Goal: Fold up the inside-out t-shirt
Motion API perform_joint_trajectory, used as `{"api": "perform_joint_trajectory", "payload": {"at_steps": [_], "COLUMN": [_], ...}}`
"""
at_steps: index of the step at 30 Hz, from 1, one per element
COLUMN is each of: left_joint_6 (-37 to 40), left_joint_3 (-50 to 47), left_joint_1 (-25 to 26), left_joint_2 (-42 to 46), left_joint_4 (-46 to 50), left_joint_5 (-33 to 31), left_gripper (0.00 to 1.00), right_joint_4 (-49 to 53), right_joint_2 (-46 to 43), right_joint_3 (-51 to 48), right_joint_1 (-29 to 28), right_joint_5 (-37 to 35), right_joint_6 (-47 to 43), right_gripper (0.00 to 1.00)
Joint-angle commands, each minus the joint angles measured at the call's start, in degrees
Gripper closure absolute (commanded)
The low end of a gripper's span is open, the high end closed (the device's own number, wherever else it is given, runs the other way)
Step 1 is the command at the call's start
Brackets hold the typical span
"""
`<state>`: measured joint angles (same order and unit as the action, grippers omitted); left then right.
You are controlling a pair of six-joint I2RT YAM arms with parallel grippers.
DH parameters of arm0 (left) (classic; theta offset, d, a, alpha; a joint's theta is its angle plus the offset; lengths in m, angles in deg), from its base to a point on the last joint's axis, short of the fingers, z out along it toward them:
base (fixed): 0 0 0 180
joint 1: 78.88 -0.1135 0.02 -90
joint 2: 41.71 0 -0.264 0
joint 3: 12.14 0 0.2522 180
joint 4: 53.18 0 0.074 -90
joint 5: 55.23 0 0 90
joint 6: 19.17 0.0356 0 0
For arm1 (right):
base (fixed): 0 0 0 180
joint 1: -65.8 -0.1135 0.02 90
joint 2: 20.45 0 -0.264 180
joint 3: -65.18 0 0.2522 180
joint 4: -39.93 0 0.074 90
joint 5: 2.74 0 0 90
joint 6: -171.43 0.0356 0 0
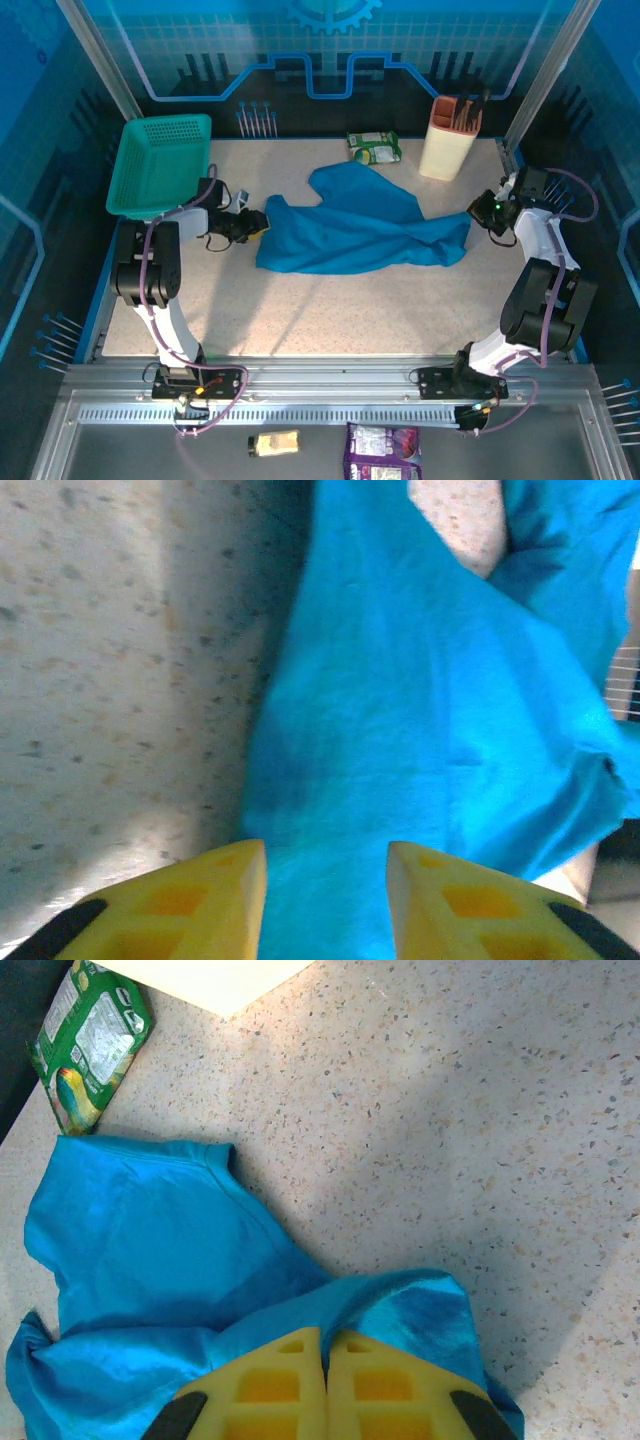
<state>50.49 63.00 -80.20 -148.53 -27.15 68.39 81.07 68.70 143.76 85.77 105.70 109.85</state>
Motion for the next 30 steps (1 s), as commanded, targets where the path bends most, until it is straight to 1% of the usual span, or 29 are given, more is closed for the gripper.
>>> {"api": "perform_joint_trajectory", "payload": {"at_steps": [1,4,8,12,16,20,30], "left_joint_6": [4.1,4.2,3.4,3.1,3.3,3.3,4.8], "left_joint_3": [2.6,3.5,3.7,3.3,2.2,3.1,6.2], "left_joint_1": [0.4,1.1,1.9,2.0,1.9,1.9,2.4], "left_joint_2": [-1.3,-3.1,-4.7,-4.7,-1.1,0.9,-0.7], "left_joint_4": [3.6,4.0,2.6,2.2,1.7,3.0,6.4], "left_joint_5": [-4.5,-3.0,0.9,0.8,-1.0,-0.8,-1.5], "left_gripper": [0.59,0.57,0.57,0.61,0.65,0.71,0.87], "right_joint_4": [0.0,0.5,0.5,0.8,0.7,0.7,1.0], "right_joint_2": [0.1,0.2,0.1,-0.2,-0.5,-0.4,-0.4], "right_joint_3": [0.7,1.1,1.0,1.0,0.9,1.0,1.4], "right_joint_1": [1.0,1.0,1.0,1.0,1.0,1.0,1.0], "right_joint_5": [0.8,0.9,0.9,1.0,1.0,1.1,1.1], "right_joint_6": [-0.6,-0.8,-0.8,-0.8,-0.9,-0.8,-0.9], "right_gripper": [1.00,1.00,1.00,1.00,1.00,1.00,1.00]}}
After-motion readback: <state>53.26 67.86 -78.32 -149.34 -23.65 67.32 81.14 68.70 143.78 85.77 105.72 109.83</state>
